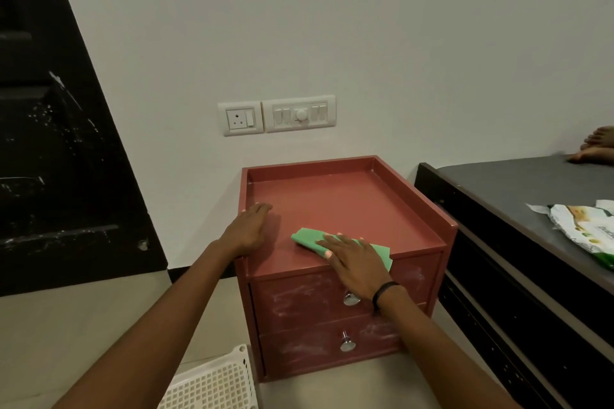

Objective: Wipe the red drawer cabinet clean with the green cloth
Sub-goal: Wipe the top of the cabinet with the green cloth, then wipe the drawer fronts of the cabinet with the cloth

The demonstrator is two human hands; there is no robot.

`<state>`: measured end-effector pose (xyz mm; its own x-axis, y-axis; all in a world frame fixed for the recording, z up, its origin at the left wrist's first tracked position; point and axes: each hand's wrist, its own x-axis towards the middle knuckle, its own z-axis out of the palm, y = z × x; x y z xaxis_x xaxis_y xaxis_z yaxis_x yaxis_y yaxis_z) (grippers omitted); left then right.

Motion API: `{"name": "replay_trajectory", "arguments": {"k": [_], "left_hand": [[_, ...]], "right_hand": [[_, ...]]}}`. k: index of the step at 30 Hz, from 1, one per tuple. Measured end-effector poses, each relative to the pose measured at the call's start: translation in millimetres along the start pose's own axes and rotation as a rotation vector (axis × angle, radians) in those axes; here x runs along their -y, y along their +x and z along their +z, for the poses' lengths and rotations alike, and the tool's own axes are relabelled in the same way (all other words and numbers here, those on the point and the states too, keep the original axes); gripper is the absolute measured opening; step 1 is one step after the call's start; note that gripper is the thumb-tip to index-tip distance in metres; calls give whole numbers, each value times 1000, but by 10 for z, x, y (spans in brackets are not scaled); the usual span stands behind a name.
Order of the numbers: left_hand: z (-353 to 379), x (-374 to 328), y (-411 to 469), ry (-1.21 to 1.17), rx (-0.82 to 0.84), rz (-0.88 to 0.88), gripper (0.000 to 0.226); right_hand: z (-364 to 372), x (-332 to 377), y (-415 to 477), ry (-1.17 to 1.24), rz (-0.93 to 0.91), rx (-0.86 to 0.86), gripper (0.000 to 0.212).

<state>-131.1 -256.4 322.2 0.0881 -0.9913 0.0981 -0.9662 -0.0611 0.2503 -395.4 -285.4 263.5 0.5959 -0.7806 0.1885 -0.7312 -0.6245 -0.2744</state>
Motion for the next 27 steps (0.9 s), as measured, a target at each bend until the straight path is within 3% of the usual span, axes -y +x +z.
{"name": "replay_trajectory", "arguments": {"k": [4, 9, 16, 21, 27], "left_hand": [[27, 84, 19, -71, 21, 45, 65], [55, 137, 17, -68, 23, 91, 54], [119, 153, -10, -103, -46, 75, 46], [156, 97, -63, -97, -104, 69, 62], [78, -44, -149, 25, -123, 32, 56]], "right_hand": [[130, 34, -99, 14, -2, -150, 45], [121, 48, -117, 10, -15, -168, 63], [242, 99, -55, -21, -25, -269, 42], [414, 176, -30, -31, -23, -366, 42], [402, 230, -20, -22, 21, -351, 44]]}}
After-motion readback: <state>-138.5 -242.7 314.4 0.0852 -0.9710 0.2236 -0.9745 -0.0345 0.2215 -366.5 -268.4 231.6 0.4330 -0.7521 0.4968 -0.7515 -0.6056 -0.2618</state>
